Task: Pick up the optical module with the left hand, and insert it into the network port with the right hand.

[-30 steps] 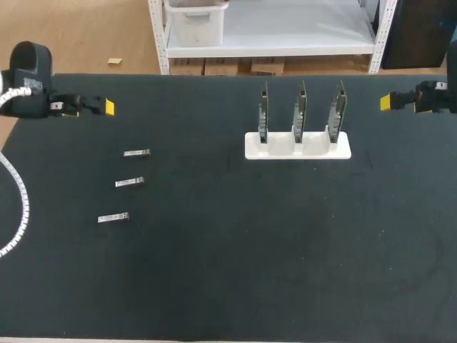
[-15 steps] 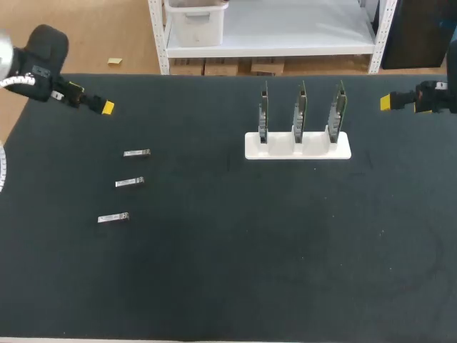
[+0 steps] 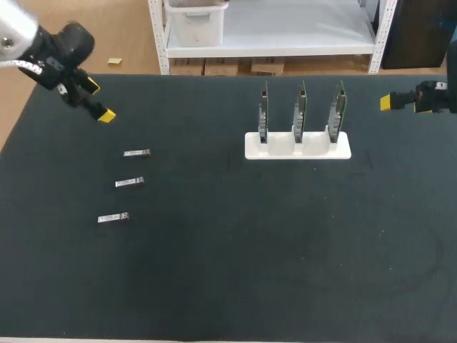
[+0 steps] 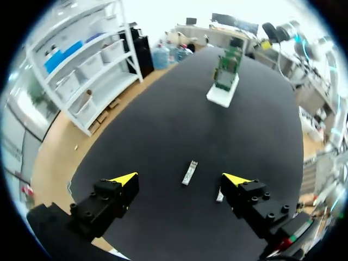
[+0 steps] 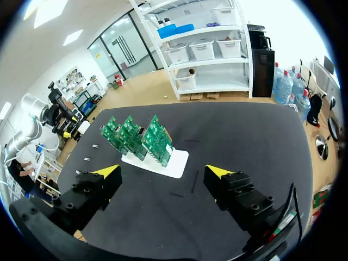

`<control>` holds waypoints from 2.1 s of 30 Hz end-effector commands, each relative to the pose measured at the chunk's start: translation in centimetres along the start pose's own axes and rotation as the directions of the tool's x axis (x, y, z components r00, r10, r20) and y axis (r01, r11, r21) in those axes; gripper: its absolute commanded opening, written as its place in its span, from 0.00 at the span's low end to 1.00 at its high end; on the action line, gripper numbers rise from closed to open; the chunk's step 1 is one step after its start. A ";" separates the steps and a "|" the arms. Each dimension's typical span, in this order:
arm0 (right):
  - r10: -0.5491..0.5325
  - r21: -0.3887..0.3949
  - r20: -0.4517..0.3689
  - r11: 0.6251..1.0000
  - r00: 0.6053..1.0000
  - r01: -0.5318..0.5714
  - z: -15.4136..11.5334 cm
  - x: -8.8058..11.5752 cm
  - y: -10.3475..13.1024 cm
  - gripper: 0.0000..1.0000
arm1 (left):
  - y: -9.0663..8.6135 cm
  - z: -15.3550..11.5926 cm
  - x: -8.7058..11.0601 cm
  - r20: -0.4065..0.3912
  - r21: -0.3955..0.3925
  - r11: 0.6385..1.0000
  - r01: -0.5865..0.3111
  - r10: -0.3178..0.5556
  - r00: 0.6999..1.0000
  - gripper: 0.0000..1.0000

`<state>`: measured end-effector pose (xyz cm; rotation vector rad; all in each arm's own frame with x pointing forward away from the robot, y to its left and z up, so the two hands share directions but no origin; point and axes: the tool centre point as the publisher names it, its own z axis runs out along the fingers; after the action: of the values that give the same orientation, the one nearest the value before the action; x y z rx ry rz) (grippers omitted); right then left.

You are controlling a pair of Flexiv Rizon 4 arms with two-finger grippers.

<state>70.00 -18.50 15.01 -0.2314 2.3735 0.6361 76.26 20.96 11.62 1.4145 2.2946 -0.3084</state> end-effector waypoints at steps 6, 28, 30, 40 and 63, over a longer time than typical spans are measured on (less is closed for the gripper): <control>0.000 0.000 0.000 1.000 1.000 0.000 0.0 0.0 0.0 1.00 | 0.8 3.4 0.7 -0.127 0.067 0.990 -0.126 0.134 0.983 1.00; 0.000 0.000 0.000 1.000 1.000 0.000 0.0 0.0 0.0 1.00 | -0.4 8.3 2.2 -0.246 0.100 0.950 -0.296 0.312 0.918 1.00; 0.000 0.000 0.000 1.000 1.000 0.000 0.0 0.0 0.0 1.00 | -0.5 8.5 2.4 -0.255 0.100 0.947 -0.306 0.321 0.912 1.00; 0.000 0.000 0.000 1.000 1.000 0.000 0.0 0.0 0.0 1.00 | -0.7 9.9 3.3 -0.289 0.127 0.948 -0.292 0.317 0.903 1.00; 0.000 0.000 0.000 1.000 1.000 0.000 0.0 0.0 0.0 1.00 | -1.3 12.1 4.4 -0.339 0.161 0.946 -0.281 0.321 0.885 1.00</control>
<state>70.00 -18.50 15.00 -0.2313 2.3735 0.6361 75.89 19.21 -0.95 1.9912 2.2976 -0.0802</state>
